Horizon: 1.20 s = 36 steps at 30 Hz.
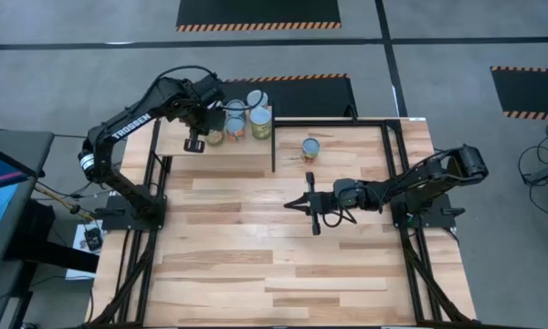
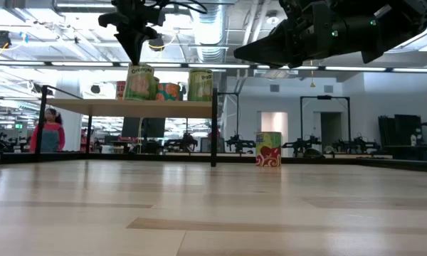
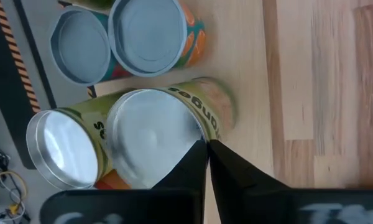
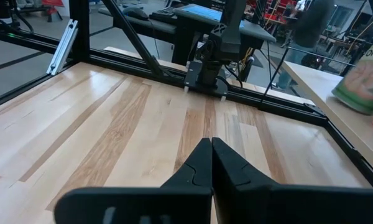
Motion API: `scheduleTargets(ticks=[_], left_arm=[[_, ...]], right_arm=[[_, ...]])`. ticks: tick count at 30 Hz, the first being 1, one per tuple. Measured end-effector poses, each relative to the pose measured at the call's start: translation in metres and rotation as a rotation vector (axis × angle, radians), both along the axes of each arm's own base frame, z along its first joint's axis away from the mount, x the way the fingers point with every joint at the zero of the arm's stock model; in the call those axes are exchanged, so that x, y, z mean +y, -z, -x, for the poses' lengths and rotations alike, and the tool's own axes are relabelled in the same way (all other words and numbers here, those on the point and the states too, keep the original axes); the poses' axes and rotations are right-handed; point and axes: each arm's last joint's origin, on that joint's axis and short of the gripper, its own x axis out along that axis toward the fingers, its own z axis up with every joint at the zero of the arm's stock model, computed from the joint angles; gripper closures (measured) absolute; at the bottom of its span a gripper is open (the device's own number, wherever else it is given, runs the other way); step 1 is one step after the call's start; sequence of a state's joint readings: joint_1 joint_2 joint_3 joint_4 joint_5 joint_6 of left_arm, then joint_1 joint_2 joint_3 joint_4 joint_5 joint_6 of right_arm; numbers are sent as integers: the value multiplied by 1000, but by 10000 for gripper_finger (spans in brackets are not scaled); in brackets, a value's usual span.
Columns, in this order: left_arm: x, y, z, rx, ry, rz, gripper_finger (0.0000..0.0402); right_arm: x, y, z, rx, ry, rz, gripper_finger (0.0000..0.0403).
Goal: Pick and place cans onto a shelf
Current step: Put the canned oranges on the shelf, then put the canned spaghetti sauce on the shelf
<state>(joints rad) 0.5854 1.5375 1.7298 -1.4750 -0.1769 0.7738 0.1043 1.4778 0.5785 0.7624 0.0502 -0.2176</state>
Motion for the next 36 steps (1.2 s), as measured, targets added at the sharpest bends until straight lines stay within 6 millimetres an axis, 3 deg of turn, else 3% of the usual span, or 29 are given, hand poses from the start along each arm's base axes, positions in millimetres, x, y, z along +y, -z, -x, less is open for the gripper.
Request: scheduleTargets(ticks=[13,22,27,32,36], left_arm=[[2,-1,-1,-8,-9,-35,361],[0,-3,-1,23,-29,-107,358],[-13,-17,5,-33,-56,-196,358],[-39,-35,18,-209,-117,-128,361],[-61,-43,25,-361,-103,-112,388]], right_arm=[[0,0,0,0,-2,0,390],[0,0,0,0,-2,0,390],[0,0,0,0,-2,0,390],[0,0,0,0,-2,0,390],[0,0,0,-1,-3,12,390]])
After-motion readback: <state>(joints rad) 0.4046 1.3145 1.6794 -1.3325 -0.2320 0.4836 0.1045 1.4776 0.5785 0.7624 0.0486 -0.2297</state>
